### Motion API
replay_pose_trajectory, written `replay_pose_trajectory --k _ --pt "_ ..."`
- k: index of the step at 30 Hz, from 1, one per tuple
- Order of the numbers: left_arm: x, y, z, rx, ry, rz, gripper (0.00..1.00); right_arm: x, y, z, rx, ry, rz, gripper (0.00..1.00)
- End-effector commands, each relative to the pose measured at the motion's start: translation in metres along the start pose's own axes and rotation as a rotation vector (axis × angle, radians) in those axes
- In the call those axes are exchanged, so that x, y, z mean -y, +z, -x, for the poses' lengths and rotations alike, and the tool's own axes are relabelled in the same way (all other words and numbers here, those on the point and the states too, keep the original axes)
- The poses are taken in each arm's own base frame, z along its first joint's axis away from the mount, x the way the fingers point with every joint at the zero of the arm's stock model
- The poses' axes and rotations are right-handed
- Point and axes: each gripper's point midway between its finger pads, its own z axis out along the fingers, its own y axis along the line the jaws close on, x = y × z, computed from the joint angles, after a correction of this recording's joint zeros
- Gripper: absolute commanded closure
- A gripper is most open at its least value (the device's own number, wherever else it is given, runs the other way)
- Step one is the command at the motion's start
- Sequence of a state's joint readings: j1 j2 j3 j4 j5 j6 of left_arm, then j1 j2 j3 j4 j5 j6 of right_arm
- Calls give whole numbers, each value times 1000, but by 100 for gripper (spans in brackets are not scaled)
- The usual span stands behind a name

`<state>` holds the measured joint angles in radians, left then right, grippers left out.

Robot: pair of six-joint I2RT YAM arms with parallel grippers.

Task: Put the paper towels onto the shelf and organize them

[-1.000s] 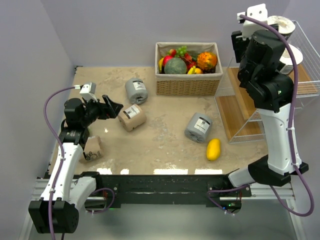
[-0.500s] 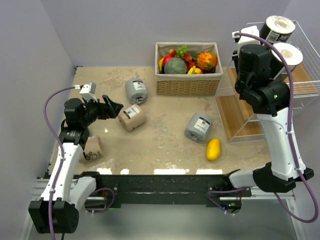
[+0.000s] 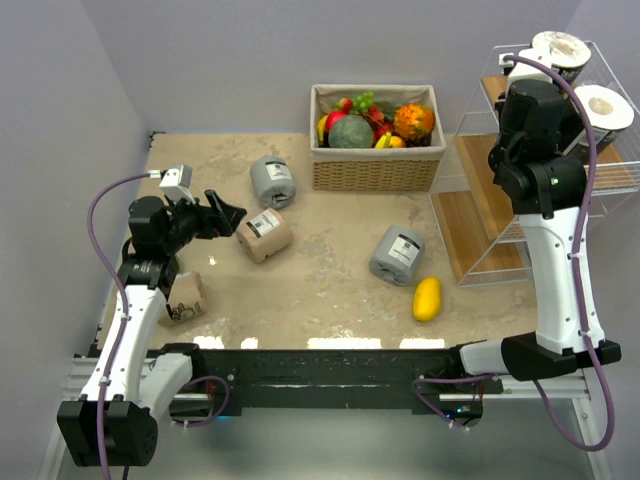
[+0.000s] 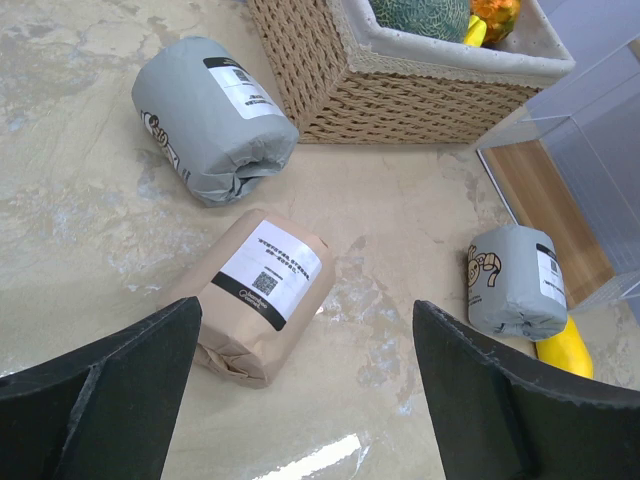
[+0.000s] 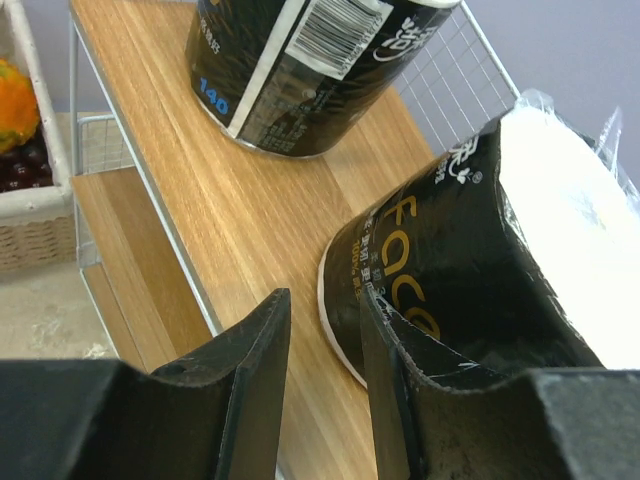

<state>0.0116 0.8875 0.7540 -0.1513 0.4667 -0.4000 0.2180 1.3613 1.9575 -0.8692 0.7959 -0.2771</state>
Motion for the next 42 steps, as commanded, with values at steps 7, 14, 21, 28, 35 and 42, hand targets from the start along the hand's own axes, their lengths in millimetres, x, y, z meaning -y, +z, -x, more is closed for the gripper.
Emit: replay_pose_trajectory --k 7,14,21,28,35,42 --pt "-1 0 4 21 26 8 8 -27 -12 40 167 78 257 60" --pt "-4 -1 5 27 27 26 8 -63 -60 64 264 226 589 56" --pt "-5 -3 6 38 38 69 3 -122 -76 25 201 257 685 52" --pt "2 -14 -1 36 79 103 0 -177 -86 -32 130 166 736 44" --pt "1 -17 6 62 86 127 0 -247 -102 -108 56 -153 723 28" --pt "2 -26 14 105 95 139 0 -276 -98 -177 31 -489 618 12"
